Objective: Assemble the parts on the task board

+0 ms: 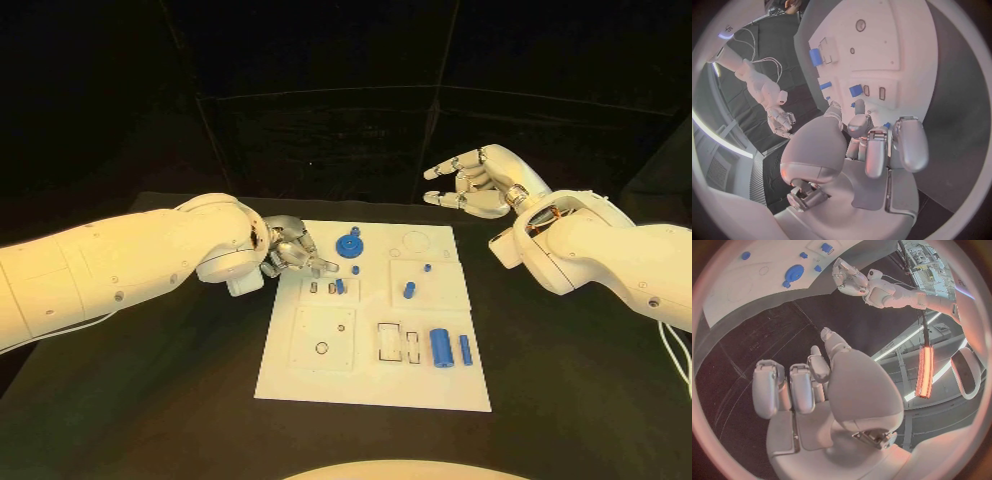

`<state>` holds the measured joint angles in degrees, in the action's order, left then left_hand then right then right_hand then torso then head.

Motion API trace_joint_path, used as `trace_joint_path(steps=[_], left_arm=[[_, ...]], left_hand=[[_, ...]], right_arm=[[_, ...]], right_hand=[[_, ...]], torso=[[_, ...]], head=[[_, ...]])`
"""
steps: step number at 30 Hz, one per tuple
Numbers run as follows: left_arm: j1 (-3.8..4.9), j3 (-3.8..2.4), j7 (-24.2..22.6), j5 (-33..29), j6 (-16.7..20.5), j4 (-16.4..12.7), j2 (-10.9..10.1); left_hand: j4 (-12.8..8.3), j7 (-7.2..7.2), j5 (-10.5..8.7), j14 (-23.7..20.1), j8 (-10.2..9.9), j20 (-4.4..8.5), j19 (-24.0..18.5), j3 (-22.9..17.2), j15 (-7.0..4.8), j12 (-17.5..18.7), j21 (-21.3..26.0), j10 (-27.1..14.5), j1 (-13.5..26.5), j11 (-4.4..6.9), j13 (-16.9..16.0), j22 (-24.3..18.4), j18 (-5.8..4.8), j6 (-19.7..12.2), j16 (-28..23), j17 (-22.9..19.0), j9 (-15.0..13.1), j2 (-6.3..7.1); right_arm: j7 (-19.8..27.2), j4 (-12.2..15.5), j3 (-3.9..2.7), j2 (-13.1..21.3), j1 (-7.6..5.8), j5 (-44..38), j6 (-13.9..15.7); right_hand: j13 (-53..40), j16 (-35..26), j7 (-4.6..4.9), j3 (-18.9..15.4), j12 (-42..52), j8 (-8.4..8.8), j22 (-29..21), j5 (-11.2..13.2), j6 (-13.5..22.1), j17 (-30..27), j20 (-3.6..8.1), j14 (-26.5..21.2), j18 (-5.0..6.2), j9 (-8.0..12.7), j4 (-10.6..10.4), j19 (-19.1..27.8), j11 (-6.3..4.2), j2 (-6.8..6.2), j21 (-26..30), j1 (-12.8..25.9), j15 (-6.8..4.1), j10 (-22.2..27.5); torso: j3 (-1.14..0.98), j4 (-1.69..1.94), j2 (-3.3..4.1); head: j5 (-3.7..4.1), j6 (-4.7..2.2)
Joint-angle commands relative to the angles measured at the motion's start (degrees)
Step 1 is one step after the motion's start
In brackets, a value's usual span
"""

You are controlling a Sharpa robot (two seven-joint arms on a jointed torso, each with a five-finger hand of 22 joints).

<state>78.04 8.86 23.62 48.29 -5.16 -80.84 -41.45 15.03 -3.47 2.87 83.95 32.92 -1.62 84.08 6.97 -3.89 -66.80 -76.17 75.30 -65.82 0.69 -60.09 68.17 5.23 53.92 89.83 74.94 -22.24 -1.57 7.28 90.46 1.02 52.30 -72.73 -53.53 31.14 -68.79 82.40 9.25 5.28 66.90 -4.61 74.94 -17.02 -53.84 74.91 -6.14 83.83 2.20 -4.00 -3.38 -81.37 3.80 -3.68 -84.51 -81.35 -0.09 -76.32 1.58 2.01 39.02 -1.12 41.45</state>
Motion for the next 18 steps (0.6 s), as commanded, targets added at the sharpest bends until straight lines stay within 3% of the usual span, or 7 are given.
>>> trace_joint_path(steps=[1,3,6,9,13,16,18], left_arm=[[0.43,0.44,4.7,5.8,-0.6,0.5,1.1],[0.62,0.73,5.1,6.4,0.1,1.2,2.1],[0.78,0.96,5.4,6.8,0.5,2.2,3.5],[0.89,1.16,5.6,7.1,0.4,3.4,4.9],[0.95,1.3,5.9,7.2,-0.4,4.6,6.7],[0.98,1.34,6.0,7.4,-1.3,5.1,7.5],[0.99,1.36,6.1,7.7,-2.2,5.4,8.1]], left_hand=[[0.5,0.03,-0.07,6.1,1.1,-0.06,-0.3,1.1,-0.51,-0.6,-0.8,0.7,0.2,0.09,-0.7,0.8,-1.19,-0.7,0.2,15.1,-0.9,0.59],[1.0,0.15,-0.08,6.1,2.0,-0.03,-0.1,2.0,-0.58,-1.3,-1.3,1.0,0.7,0.2,-1.4,1.7,-1.3,-1.0,0.2,15.1,-1.5,0.84],[1.1,0.3,-0.07,6.1,2.9,0.03,0.0,2.4,-0.67,-1.9,-1.9,1.4,0.7,0.29,-2.1,2.4,-1.42,-1.2,0.2,15.1,-2.2,0.69],[1.1,0.4,-0.07,6.1,3.6,0.09,0.1,2.7,-0.76,-2.4,-2.3,1.7,0.5,0.4,-2.7,3.0,-1.51,-1.5,0.2,15.1,-2.8,0.27],[1.0,0.46,-0.05,6.1,4.2,0.14,0.2,2.7,-0.8,-2.8,-2.6,1.8,-0.1,0.44,-3.0,3.5,-1.58,-1.9,0.2,15.1,-3.3,-0.43],[0.7,0.44,-0.02,6.1,4.5,0.15,0.2,2.4,-0.81,-2.8,-2.8,1.8,-0.8,0.46,-3.0,3.7,-1.61,-2.3,0.2,15.1,-3.7,-1.02],[0.4,0.42,-0.02,6.1,4.8,0.15,0.2,2.0,-0.79,-2.7,-2.9,1.7,-1.4,0.43,-3.0,3.9,-1.65,-2.6,0.2,15.1,-4.0,-1.5]], right_arm=[[-2.7,-0.2,-0.06,-0.3,-0.16,0.9,-1.0],[-3.1,-0.3,-0.06,-0.4,-0.18,0.6,-1.3],[-3.6,-0.5,-0.06,-0.6,-0.19,0.4,-1.5],[-4.0,-0.7,-0.05,-0.9,-0.2,0.3,-1.8],[-4.8,-1.0,-0.05,-1.3,-0.2,0.1,-2.0],[-5.5,-1.1,-0.05,-1.5,-0.21,-0.8,-2.2],[-6.1,-1.2,-0.05,-1.6,-0.21,-1.6,-2.3]], right_hand=[[0.4,-0.5,-0.1,0.5,-0.5,0.05,2.4,-1.4,-0.3,1.0,0.11,2.8,0.85,0.1,0.1,0.5,0.08,0.09,0.4,0.2,-0.27,0.4],[0.6,-0.6,-0.11,0.8,-0.7,0.07,2.2,-2.5,-0.3,0.9,0.15,2.8,0.88,0.1,0.2,0.6,0.06,-0.01,0.5,0.2,-0.31,0.3],[0.7,-0.7,-0.12,1.1,-0.8,0.09,2.1,-3.5,-0.3,0.8,0.18,2.9,0.89,0.1,0.3,0.6,0.03,-0.13,0.6,0.3,-0.34,0.3],[1.1,-1.0,-0.12,1.5,-1.3,0.14,1.8,-4.7,-0.3,0.6,0.21,2.8,0.97,0.1,0.3,0.8,0.01,-0.46,0.8,0.6,-0.36,0.5],[1.3,-1.2,-0.13,1.9,-1.5,0.17,1.5,-6.6,-0.3,0.5,0.25,2.8,1.02,0.1,0.3,0.9,-0.01,-0.84,1.0,0.9,-0.39,0.6],[1.4,-1.4,-0.12,2.9,-1.8,0.21,1.2,-10.2,-0.3,0.3,0.31,2.8,1.08,0.1,0.2,1.1,-0.03,-1.13,1.2,1.1,-0.43,0.8],[1.6,-1.5,-0.11,3.3,-1.9,0.22,1.1,-11.3,-0.3,0.2,0.32,2.8,1.11,0.1,0.2,1.1,-0.05,-1.38,1.2,1.3,-0.44,0.8]], torso=[[-0.17,-0.18,-0.13],[-0.01,0.01,-0.06],[0.04,0.14,-0.08],[-0.06,0.0,-0.01],[0.02,0.01,0.0],[0.02,-0.07,0.01],[0.05,-0.06,0.02]], head=[[-0.18,-0.09],[0.03,-0.19],[-0.06,-0.21],[-0.28,-0.03],[-0.43,0.27],[-0.47,0.28],[-0.51,0.36]])
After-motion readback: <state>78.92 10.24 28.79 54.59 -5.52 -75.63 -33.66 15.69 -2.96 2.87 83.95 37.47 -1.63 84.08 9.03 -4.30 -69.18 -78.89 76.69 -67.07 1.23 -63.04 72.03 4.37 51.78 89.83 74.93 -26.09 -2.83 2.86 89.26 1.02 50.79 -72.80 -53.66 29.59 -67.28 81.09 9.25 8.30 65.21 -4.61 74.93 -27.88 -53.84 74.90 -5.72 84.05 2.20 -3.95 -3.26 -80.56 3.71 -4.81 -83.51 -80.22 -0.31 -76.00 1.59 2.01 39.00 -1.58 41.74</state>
